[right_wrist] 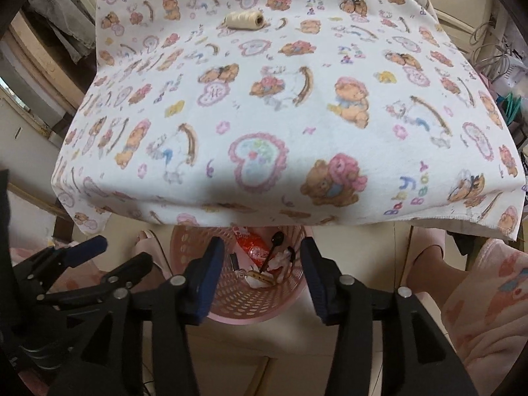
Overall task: Collect trash
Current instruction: 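Raise the right gripper back over the table toward the thread spool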
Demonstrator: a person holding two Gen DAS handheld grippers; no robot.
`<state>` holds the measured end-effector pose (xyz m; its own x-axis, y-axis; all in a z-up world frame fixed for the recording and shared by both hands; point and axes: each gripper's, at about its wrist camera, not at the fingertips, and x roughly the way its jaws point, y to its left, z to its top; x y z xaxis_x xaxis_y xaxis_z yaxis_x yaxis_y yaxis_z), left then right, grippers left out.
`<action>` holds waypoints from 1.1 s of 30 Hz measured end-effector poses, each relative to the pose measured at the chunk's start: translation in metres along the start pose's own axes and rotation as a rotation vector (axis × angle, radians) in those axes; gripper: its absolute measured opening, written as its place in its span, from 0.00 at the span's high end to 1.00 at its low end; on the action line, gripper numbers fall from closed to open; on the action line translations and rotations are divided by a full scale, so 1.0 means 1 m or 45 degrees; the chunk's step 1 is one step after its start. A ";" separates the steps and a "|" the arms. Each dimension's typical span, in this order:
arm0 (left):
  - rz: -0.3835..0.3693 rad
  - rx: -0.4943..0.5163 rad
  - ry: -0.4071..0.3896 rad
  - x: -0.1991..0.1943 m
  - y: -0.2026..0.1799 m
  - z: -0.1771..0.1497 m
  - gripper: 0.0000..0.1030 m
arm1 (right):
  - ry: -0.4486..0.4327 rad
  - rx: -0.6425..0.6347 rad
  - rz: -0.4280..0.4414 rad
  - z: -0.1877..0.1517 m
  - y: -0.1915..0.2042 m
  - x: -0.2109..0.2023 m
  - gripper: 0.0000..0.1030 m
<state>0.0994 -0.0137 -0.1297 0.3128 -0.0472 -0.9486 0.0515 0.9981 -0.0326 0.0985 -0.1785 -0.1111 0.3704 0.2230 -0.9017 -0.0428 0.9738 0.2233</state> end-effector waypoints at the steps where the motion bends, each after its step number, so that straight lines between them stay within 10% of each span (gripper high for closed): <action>1: 0.003 -0.005 -0.020 -0.003 0.001 0.001 0.29 | -0.006 0.001 0.001 0.001 0.000 -0.002 0.53; 21: 0.070 0.063 -0.373 -0.054 -0.003 0.009 0.01 | -0.221 -0.039 -0.056 0.015 -0.004 -0.037 0.29; 33: 0.055 0.018 -0.312 -0.039 0.005 0.019 0.01 | -0.314 -0.041 -0.041 0.095 -0.013 -0.051 0.21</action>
<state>0.1058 -0.0080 -0.0863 0.5353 -0.0139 -0.8445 0.0454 0.9989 0.0124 0.1687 -0.2071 -0.0327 0.5872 0.1778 -0.7897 -0.0551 0.9821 0.1801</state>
